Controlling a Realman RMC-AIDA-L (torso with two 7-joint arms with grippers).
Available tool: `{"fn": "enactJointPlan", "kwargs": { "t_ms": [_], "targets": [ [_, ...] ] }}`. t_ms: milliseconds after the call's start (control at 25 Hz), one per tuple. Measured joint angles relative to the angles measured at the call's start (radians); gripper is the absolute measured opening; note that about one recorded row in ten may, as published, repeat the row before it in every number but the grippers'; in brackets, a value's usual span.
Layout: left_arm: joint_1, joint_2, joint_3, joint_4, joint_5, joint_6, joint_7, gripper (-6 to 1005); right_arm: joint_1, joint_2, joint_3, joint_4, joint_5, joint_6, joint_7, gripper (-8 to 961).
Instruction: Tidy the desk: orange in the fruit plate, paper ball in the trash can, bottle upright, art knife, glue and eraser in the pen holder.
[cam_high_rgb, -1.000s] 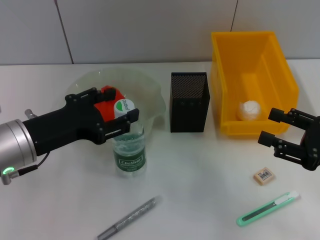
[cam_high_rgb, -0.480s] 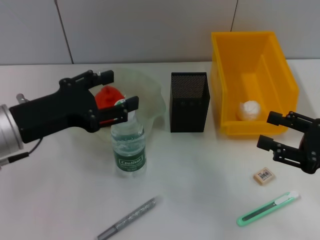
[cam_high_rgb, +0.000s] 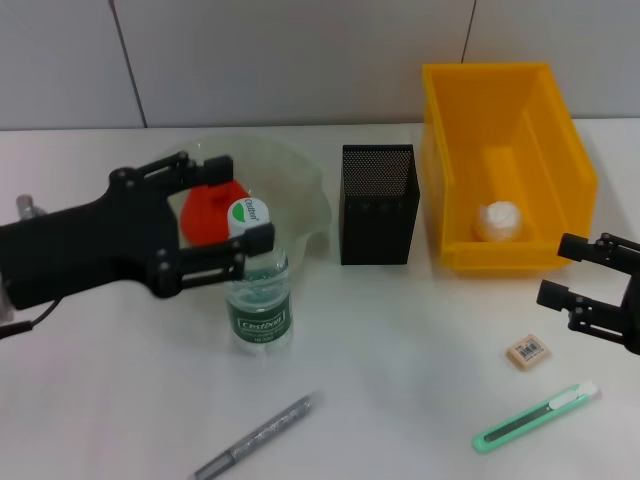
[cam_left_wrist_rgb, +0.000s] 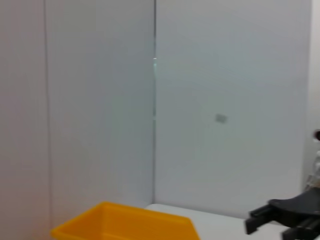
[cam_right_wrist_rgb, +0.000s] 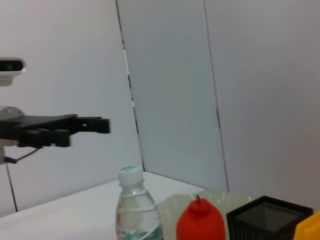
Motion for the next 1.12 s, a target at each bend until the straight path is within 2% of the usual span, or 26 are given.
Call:
{"fn": "enactJointPlan", "kwargs": {
  "t_ms": [280, 640, 720, 920, 1120],
  "targets": [
    [-0.006, 0.002, -0.086, -0.113, 0.006, 0.162, 0.124, 836, -0.007, -0.002, -0.005, 0.042, -0.006, 0.012, 0.059, 707],
    [-0.018, 0.002, -0.125, -0.264, 0.104, 0.169, 0.235, 835, 0.020, 0.005, -0.019, 0.184, -0.083, -0.004, 0.234, 706],
    [-0.017, 0.001, -0.128, -0.311, 0.114, 0.174, 0.296, 835, 0.021, 0.006, -0.044, 0.230, -0.099, -0.001, 0.282, 706],
    [-0.008, 0.001, -0.133, -0.342, 0.133, 0.186, 0.338, 835, 0.006, 0.007, -0.140, 0.363, -0.117, 0.024, 0.414, 706],
    [-0.012, 0.001, -0.134, -0.371, 0.158, 0.189, 0.362, 834, 0.002, 0.009, -0.258, 0.521, -0.226, 0.082, 0.603, 706]
  ]
}}
